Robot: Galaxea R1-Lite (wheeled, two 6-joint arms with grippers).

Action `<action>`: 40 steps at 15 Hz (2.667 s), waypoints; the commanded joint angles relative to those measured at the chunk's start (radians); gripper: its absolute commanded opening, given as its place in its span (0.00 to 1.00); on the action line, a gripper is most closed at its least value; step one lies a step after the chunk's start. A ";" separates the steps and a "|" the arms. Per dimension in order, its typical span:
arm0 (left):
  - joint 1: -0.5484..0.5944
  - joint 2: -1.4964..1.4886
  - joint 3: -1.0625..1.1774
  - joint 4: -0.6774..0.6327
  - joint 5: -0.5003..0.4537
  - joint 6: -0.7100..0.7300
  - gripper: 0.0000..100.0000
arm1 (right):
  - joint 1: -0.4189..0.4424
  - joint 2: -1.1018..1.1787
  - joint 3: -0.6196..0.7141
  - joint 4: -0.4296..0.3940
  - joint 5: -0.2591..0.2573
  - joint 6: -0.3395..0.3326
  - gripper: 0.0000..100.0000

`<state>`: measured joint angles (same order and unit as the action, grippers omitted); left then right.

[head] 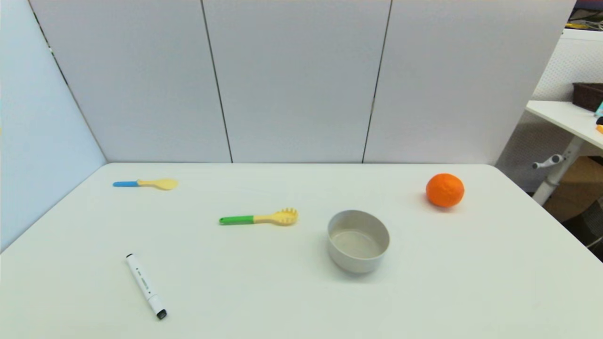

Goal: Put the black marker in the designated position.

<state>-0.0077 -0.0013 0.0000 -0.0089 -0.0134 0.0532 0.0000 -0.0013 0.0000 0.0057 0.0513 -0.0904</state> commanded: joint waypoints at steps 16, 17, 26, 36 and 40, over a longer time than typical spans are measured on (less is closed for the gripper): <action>0.000 0.050 -0.012 0.018 0.000 -0.019 1.00 | 0.000 0.001 0.000 0.000 0.001 0.001 1.00; 0.000 0.083 -0.051 0.021 -0.008 -0.016 1.00 | 0.000 0.001 0.000 0.000 0.001 0.001 1.00; -0.112 0.756 -0.462 0.099 0.000 -0.016 1.00 | 0.000 0.001 0.000 0.000 0.001 0.001 1.00; -0.265 1.156 -0.661 0.185 0.179 -0.248 1.00 | 0.000 0.001 0.000 0.000 0.001 0.001 1.00; -0.371 1.273 -0.690 0.222 0.325 -0.452 1.00 | 0.000 0.001 0.000 0.000 0.001 0.001 1.00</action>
<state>-0.3296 1.1891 -0.6783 0.1851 0.2430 -0.3213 0.0000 -0.0013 0.0000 0.0057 0.0515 -0.0883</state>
